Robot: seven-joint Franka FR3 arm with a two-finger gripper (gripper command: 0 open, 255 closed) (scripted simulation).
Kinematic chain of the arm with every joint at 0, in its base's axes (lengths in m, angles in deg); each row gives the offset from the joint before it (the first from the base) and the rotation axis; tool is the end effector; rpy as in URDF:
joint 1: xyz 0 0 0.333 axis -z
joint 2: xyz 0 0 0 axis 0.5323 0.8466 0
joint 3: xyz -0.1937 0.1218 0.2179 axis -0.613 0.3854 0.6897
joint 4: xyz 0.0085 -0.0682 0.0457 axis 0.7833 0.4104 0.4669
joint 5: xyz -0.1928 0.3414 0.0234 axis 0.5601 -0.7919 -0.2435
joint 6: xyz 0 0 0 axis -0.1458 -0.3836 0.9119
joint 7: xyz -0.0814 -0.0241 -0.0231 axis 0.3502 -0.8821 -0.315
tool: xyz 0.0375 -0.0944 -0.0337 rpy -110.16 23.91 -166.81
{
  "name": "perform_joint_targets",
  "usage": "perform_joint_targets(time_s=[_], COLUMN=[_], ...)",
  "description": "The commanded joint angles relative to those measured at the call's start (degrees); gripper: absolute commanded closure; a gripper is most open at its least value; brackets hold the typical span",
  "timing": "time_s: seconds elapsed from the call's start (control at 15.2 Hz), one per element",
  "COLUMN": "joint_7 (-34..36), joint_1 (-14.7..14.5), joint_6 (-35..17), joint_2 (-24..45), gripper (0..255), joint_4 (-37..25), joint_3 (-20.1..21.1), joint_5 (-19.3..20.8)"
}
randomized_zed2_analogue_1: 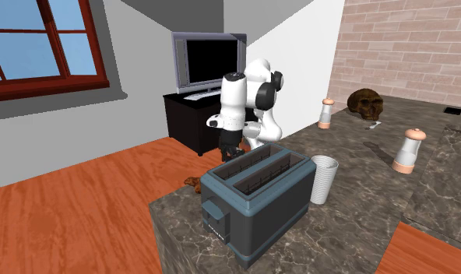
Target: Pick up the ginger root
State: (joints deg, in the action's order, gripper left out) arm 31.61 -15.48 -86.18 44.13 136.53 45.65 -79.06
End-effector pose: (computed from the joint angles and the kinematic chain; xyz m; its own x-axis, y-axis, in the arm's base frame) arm 0.5410 -0.1093 0.5678 0.6204 -0.7834 0.0378 -0.7843 -0.6201 0.0195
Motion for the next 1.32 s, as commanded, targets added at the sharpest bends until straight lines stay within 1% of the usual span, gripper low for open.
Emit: perform_joint_targets(time_s=[0.0, 0.07, 0.53, 0.66, 0.73, 1.25], joint_7=[4.47, 4.63, 4.84, 4.84, 4.91, 4.96], joint_1=[1.06, 1.08, 1.08, 1.08, 1.05, 1.03], joint_6=[0.74, 0.77, -5.06, -5.06, -5.11, -5.12], joint_2=[3.30, 3.41, 3.42, 3.42, 3.46, 3.53], gripper=[0, 0, 0, 0, 255, 255], joint_4=[-3.03, -3.14, 2.69, 2.69, 2.70, 2.65], joint_3=[-0.91, -0.98, -1.01, -1.01, -0.98, -0.96], joint_5=[0.43, 0.44, 0.49, 0.49, 0.49, 0.50])
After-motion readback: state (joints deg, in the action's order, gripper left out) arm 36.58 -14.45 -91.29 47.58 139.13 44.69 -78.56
